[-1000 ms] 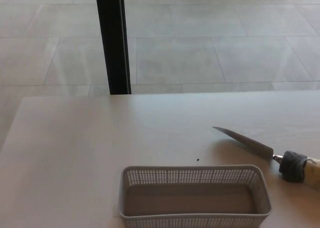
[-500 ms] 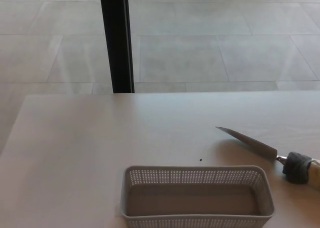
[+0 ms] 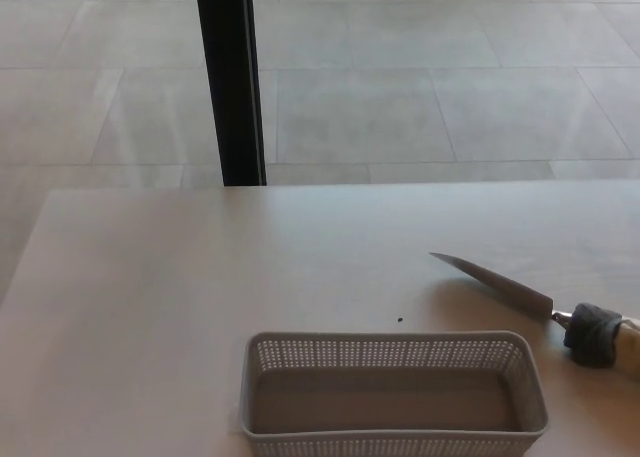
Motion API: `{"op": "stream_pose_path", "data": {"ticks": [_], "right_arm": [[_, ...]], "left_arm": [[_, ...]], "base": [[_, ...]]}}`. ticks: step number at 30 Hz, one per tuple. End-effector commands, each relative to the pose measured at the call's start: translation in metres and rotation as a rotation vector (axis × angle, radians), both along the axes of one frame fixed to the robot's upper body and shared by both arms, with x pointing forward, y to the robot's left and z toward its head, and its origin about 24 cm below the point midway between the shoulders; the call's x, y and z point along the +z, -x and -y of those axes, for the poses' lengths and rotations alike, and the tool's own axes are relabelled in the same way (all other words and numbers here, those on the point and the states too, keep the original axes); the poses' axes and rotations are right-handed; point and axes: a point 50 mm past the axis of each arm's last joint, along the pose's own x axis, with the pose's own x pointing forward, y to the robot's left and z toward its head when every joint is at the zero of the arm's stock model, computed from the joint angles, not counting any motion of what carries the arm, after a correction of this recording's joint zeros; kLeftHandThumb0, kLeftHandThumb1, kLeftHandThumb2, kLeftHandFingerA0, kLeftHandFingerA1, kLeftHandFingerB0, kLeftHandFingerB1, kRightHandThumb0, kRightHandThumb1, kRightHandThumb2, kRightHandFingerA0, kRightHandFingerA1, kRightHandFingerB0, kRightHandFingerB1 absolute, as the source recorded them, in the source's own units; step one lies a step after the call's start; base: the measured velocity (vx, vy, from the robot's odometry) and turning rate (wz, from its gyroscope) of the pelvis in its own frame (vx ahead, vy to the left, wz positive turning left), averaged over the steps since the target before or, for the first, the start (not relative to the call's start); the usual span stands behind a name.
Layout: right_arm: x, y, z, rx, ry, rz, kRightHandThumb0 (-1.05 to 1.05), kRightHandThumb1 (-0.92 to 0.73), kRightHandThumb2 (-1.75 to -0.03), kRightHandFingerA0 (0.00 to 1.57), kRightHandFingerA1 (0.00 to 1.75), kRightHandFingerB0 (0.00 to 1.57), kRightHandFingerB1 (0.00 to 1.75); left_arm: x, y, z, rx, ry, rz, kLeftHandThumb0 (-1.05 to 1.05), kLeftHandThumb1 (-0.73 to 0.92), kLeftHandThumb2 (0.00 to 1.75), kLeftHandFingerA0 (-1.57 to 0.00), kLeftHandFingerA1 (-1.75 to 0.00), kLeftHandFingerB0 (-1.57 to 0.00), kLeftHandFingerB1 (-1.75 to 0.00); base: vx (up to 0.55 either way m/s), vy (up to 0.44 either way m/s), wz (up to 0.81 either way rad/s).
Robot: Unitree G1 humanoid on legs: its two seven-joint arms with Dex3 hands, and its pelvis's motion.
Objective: A garden tool is kept on the righthand side and a container is kept on the lefthand side on a desk infront of the robot. the robot uses its right hand to pick up the garden tool and makes a scooping motion inside the container
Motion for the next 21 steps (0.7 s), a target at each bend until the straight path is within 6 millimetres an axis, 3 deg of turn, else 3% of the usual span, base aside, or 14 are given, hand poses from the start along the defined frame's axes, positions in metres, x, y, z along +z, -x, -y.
{"op": "stream_pose_path", "data": {"ticks": [1,3,4,5,7,9,10,11,14,15,18,19,20,21], "right_arm": [[-0.024,-0.026,-0.053,0.176,0.336,-0.324,-0.83,-0.59,-0.97,0.04,0.30,0.10,0.29],[-0.033,-0.029,-0.056,0.200,0.369,-0.360,-0.83,-0.59,-0.97,0.04,0.30,0.10,0.29],[-0.041,-0.029,-0.058,0.204,0.378,-0.390,-0.84,-0.58,-0.98,0.00,0.30,0.17,0.38],[-0.050,-0.030,-0.061,0.215,0.404,-0.431,-0.85,-0.58,-0.98,0.00,0.32,0.17,0.38],[-0.060,-0.030,-0.063,0.230,0.435,-0.475,-0.85,-0.58,-0.95,0.06,0.32,0.10,0.31],[-0.073,-0.031,-0.063,0.238,0.487,-0.541,-0.86,-0.76,-0.64,0.10,0.26,0.12,0.24],[-0.075,-0.032,-0.063,0.240,0.497,-0.554,-0.90,-0.66,-0.73,0.09,0.27,0.12,0.25],[-0.080,-0.033,-0.063,0.237,0.516,-0.581,-0.87,-0.60,-0.99,0.06,0.29,0.10,0.28],[-0.089,-0.035,-0.060,0.227,0.547,-0.627,-0.84,-0.76,-0.64,0.08,0.28,0.13,0.24],[-0.094,-0.036,-0.059,0.220,0.556,-0.649,-0.83,-0.74,-0.64,0.09,0.28,0.15,0.25],[-0.097,-0.037,-0.056,0.215,0.551,-0.662,-0.84,-0.74,-0.63,0.09,0.28,0.15,0.25],[-0.099,-0.037,-0.055,0.209,0.554,-0.676,-0.84,-0.74,-0.63,0.11,0.28,0.17,0.26],[-0.105,-0.036,-0.051,0.195,0.575,-0.699,-0.84,-0.58,-0.95,0.07,0.42,0.10,0.40],[-0.106,-0.037,-0.050,0.192,0.582,-0.703,-0.84,-0.58,-0.95,0.07,0.42,0.10,0.40]], "left_arm": [[0.010,0.001,-0.013,0.000,-0.023,0.020,-0.46,-0.38,1.22,-0.81,-1.43,-0.85,-1.33],[0.010,0.001,-0.013,-0.016,-0.026,0.017,-0.46,-0.38,1.22,-0.81,-1.43,-0.85,-1.33],[0.010,0.003,-0.013,-0.028,-0.021,0.013,-0.18,-0.31,0.76,-0.98,-1.07,-0.94,-1.03],[0.010,0.004,-0.013,-0.031,-0.027,0.003,-1.05,-0.20,1.17,-1.00,-1.32,-0.89,-1.25],[0.010,0.004,-0.013,-0.027,-0.020,0.004,-1.05,-0.28,1.29,-1.02,-1.24,-0.81,-1.27],[0.009,0.005,-0.012,-0.026,-0.027,0.003,-0.44,-0.40,1.25,-0.82,-1.41,-0.77,-1.31],[0.009,0.005,-0.012,-0.028,-0.028,0.002,-0.87,-0.33,1.33,-0.88,-1.34,-0.88,-1.24],[0.009,0.006,-0.013,-0.027,-0.032,-0.004,-0.17,-0.31,0.76,-1.05,-1.10,-0.96,-1.04],[0.009,0.005,-0.012,-0.026,-0.037,-0.015,-0.18,-0.33,0.75,-1.03,-1.09,-0.93,-1.03],[0.009,0.005,-0.012,-0.029,-0.038,-0.015,-0.46,-0.39,1.25,-0.85,-1.39,-0.78,-1.30],[0.009,0.005,-0.013,-0.028,-0.043,-0.019,-0.49,-0.39,1.27,-0.84,-1.40,-0.76,-1.32],[0.009,0.005,-0.013,-0.035,-0.042,-0.016,-0.18,-0.35,0.74,-1.06,-1.12,-1.05,-1.09],[0.009,0.005,-0.013,-0.044,-0.043,-0.016,-1.02,-0.24,1.30,-0.93,-1.29,-0.87,-1.23],[0.009,0.005,-0.013,-0.043,-0.044,-0.018,-1.02,-0.24,1.30,-0.93,-1.29,-0.87,-1.23]], "base": [[0.00,0.000,0.00],[0.00,0.000,0.00],[0.00,0.000,0.00],[0.00,0.000,0.00],[0.00,0.000,0.00],[0.00,0.000,0.00],[0.00,0.000,0.00],[0.00,0.000,0.00],[0.00,0.000,0.00],[0.00,0.000,0.00],[0.00,0.000,0.00],[0.00,0.000,0.00],[0.00,0.000,0.00],[0.00,0.000,0.00]]}}
